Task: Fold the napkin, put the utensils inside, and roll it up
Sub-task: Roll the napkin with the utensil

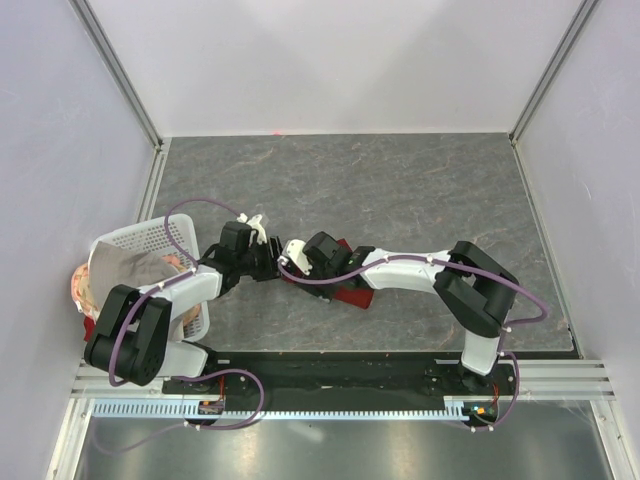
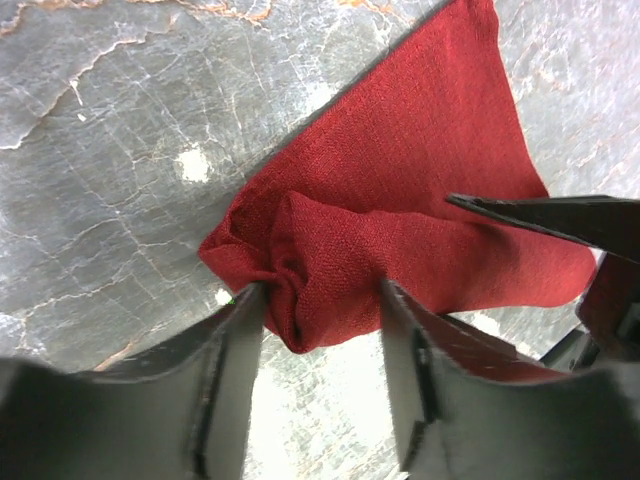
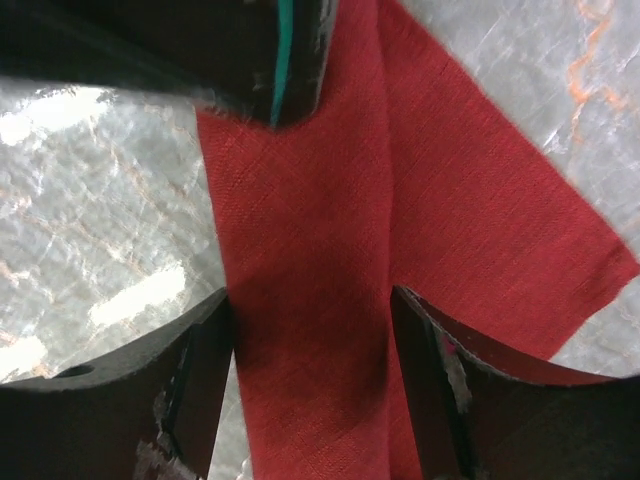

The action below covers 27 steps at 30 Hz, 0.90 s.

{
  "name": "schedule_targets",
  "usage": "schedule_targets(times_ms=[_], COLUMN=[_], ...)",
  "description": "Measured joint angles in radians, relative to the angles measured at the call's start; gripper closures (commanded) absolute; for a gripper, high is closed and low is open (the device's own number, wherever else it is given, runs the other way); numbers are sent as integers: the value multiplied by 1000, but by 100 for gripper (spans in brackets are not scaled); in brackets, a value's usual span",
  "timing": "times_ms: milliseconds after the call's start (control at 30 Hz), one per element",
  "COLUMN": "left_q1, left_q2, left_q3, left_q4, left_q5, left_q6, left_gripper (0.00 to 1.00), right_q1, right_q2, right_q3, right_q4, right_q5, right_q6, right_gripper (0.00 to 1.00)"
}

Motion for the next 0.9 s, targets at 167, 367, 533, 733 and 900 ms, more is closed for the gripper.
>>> schedule_targets(times_ms=[167,367,533,733,900], left_q1=[0,-1,-1,-1,-1], left_q2=[-23,-132,-221,-243,-242], left_q3=[0,-7,-44,-81,-93], left_q4=[-17,-24,-23,-21,-15], left_q5=[-5,-50,-82,-85,-77], left_q6=[-1,-1,-1,-1,-1], left_gripper=[30,28,27,32,34], right_q1=[-8,-70,-155,-244,-276], right_q2=[16,34,79,169,230], right_q3=[3,23,79,157,196], right_q4=[9,-12,-64,-120,-158], right_q5=[-24,-192,-401,-671,-822], right_q6=[3,10,18,53,86], right_gripper=[55,61,62,61,61])
